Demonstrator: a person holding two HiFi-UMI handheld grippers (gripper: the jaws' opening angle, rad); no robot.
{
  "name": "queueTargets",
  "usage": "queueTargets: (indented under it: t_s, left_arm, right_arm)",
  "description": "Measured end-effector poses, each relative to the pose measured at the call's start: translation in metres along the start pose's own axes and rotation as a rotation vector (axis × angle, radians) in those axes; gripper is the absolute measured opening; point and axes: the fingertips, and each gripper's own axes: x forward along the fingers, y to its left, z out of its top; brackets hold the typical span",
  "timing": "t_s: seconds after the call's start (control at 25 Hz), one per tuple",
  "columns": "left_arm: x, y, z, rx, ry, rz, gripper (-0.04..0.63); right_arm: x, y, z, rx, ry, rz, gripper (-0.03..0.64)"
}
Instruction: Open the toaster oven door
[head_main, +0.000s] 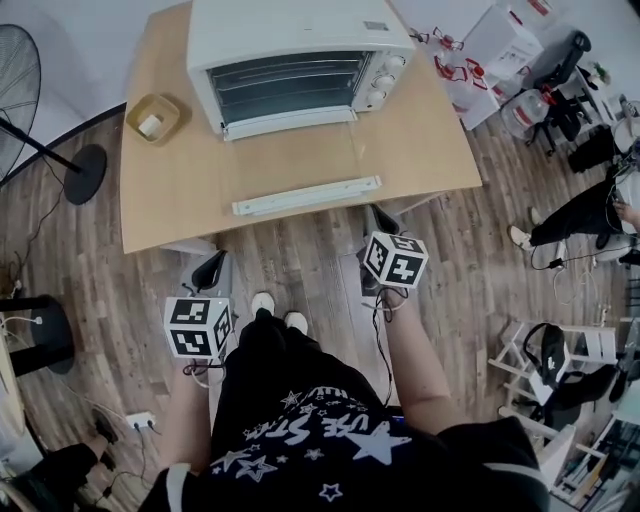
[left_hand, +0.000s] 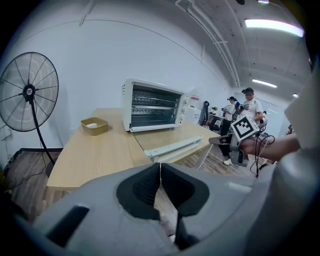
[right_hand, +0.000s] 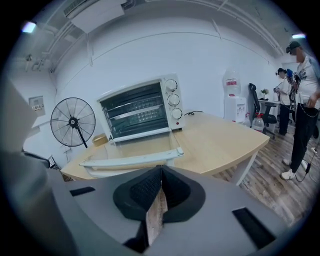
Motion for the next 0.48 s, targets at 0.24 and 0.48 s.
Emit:
queueTargets:
  t_s: [0.24,0.48]
  left_arm:
    - [-0.017,-0.008,-0.008,0.016,-0.003,-0.004,0.023]
    - [-0.033,-0.024,-0.024,0.047,0.002,-0.066,0.023]
  right_arm:
    - [-0.031,0.017,0.007,0.043,-0.030,0.077,0.003]
    - [-0.069,0.041,0.008,0.004,-0.060,0.075,0.003]
